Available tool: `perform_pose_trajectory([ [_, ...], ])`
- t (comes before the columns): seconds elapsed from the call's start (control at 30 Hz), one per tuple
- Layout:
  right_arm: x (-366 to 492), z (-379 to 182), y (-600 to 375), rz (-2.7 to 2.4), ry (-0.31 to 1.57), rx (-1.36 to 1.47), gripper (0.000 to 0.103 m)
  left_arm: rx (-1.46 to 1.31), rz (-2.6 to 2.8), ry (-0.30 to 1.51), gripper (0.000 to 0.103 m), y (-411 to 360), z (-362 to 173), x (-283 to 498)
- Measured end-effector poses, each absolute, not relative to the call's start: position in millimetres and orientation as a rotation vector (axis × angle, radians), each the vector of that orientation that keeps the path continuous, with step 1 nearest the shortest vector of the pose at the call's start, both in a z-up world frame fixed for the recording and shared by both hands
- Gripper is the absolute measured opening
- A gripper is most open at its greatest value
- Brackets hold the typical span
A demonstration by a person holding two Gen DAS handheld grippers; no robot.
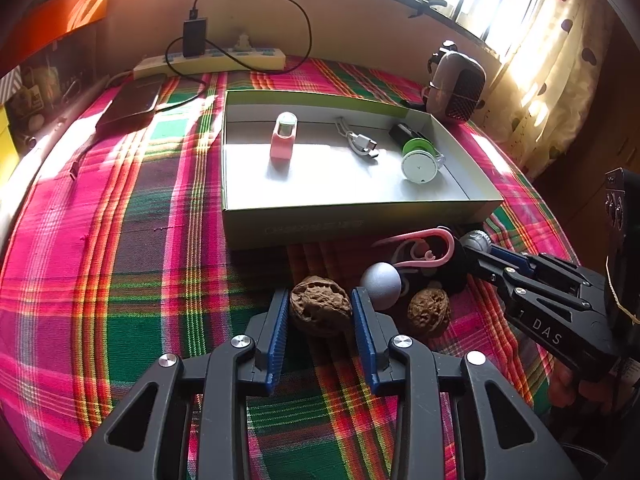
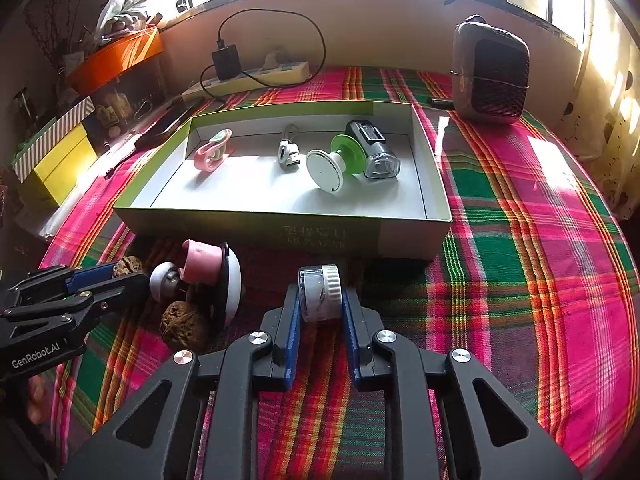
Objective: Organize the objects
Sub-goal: 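Move the left tool toward a walnut while the right tool approaches the white cylindrical cap, then close the right tool on the white cap while the left tool grasps the walnut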
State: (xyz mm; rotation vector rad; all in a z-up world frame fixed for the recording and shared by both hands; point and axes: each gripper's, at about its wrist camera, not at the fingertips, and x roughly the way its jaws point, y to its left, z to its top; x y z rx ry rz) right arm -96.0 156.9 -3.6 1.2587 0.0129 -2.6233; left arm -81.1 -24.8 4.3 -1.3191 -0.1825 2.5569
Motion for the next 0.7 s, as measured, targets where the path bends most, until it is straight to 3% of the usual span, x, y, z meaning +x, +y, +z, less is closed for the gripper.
perform_pose_trajectory([
  [0.7, -96.4, -3.6, 157.7, -2.618, -0.005, 1.259, 0.020, -1.315, 2.560, -0.186, 0.029, -24.8, 3.8, -81.3],
])
